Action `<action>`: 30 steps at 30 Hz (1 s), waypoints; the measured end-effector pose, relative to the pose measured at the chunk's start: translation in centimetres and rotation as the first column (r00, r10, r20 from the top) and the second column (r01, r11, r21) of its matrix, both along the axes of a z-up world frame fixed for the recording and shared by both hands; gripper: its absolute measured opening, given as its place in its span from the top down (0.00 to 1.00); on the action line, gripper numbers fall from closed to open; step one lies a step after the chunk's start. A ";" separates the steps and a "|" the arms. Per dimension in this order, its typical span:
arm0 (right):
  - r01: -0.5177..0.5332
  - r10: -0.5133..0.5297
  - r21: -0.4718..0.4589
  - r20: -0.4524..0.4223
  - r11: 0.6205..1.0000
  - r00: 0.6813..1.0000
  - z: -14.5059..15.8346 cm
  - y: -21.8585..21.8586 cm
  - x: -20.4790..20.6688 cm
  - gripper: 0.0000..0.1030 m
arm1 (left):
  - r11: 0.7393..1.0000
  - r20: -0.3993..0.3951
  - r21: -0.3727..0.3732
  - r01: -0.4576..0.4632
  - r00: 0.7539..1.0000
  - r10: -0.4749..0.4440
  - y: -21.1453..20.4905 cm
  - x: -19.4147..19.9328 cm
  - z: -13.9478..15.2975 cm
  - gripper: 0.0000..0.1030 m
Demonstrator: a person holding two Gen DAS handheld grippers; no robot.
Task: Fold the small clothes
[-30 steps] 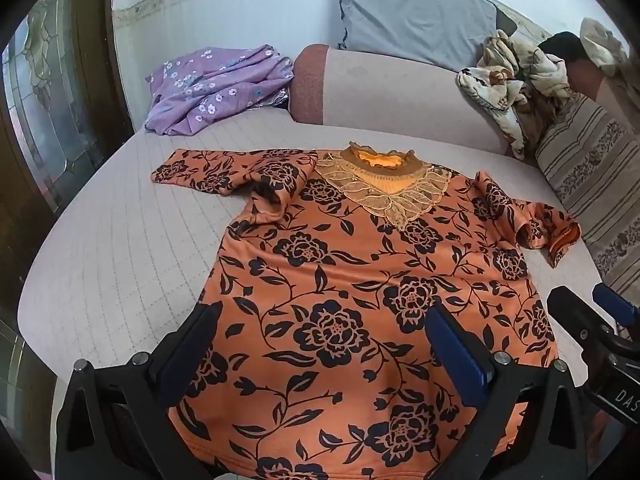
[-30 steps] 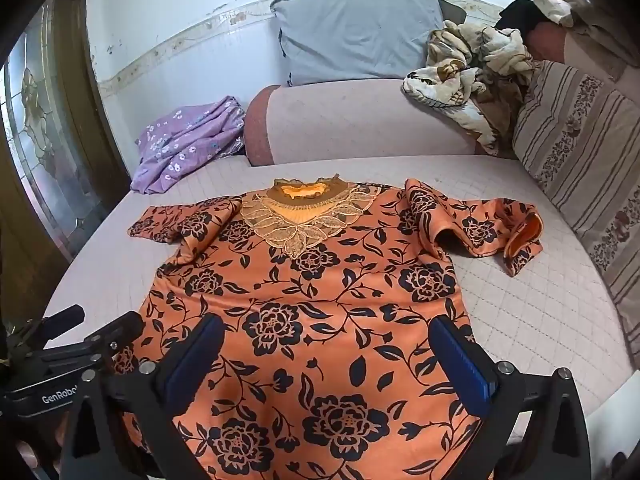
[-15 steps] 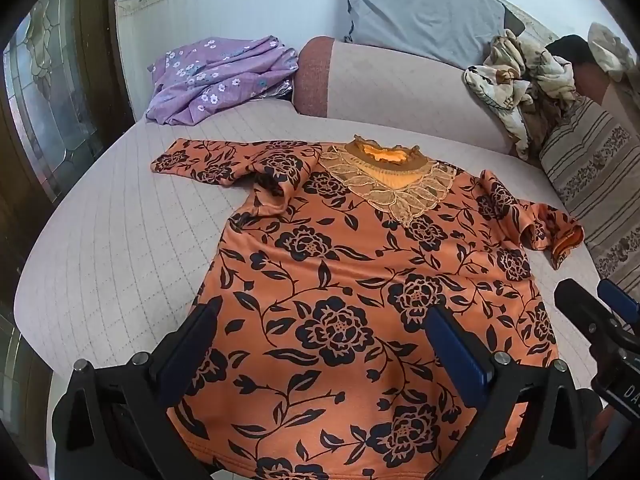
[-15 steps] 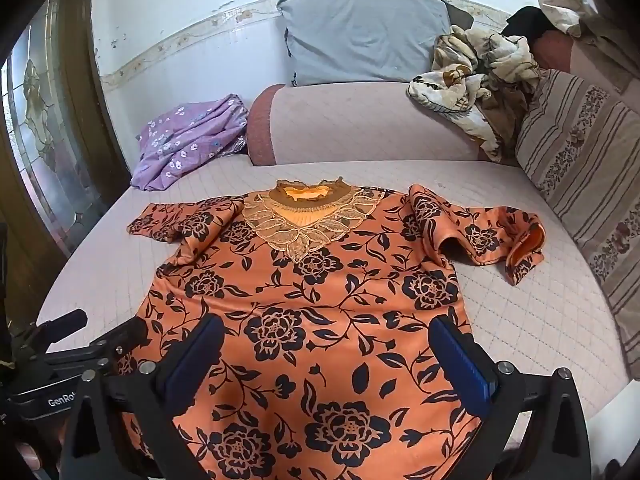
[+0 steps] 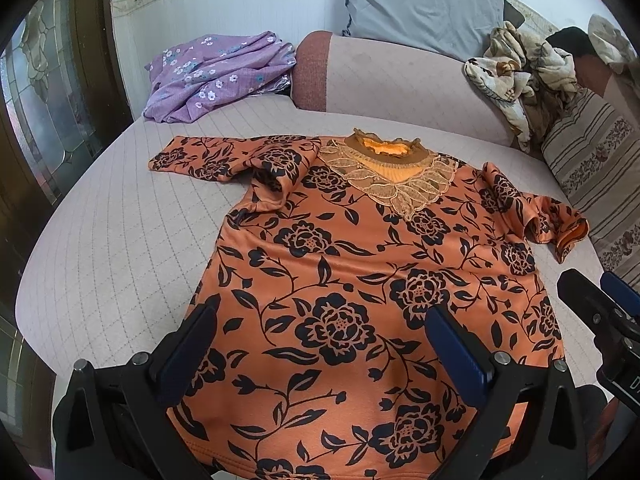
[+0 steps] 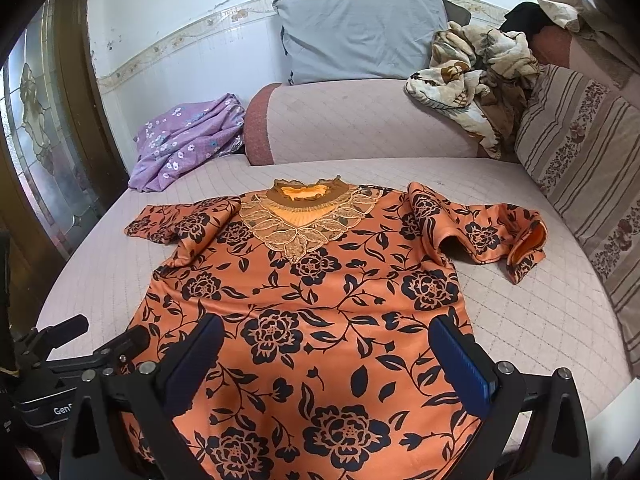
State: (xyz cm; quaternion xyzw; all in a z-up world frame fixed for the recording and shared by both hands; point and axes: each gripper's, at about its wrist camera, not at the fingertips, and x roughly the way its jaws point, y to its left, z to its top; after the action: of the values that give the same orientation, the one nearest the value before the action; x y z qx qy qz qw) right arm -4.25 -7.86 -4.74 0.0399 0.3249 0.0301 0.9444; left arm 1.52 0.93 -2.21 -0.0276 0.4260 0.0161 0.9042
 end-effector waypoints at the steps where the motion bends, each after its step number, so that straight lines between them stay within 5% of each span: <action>1: 0.000 0.000 0.001 0.000 1.000 1.000 0.0 0.0 0.0 0.00 | 1.000 -0.001 0.001 0.000 1.000 0.000 0.0 0.0 0.0 0.00; 30: -0.012 0.012 0.000 -0.004 1.000 1.000 -0.1 0.5 0.6 0.00 | 1.000 0.001 0.014 0.002 1.000 -0.002 0.0 0.4 0.2 0.00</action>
State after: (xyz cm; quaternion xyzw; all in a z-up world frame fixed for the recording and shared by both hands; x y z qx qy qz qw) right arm -3.66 -7.31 -4.82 0.0380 0.3272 0.0359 0.9435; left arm 1.92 0.93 -1.99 -0.0209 0.4256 0.0180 0.9045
